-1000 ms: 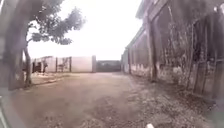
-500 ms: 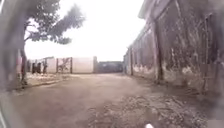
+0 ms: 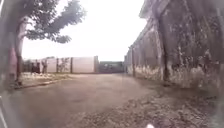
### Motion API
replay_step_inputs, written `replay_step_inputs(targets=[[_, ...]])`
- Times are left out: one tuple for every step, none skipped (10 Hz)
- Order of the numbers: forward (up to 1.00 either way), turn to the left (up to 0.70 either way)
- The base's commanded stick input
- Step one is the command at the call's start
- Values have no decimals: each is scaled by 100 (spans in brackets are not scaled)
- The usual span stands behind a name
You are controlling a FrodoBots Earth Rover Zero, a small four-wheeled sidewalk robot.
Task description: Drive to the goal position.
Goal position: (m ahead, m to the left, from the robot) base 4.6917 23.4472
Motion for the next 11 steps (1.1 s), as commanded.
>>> replay_step_inputs(targets=[[70, 0], [70, 0], [70, 0], [70, 0], [70, 0], [70, 0], [70, 0], [70, 0], [70, 0], [70, 0], [70, 0]])
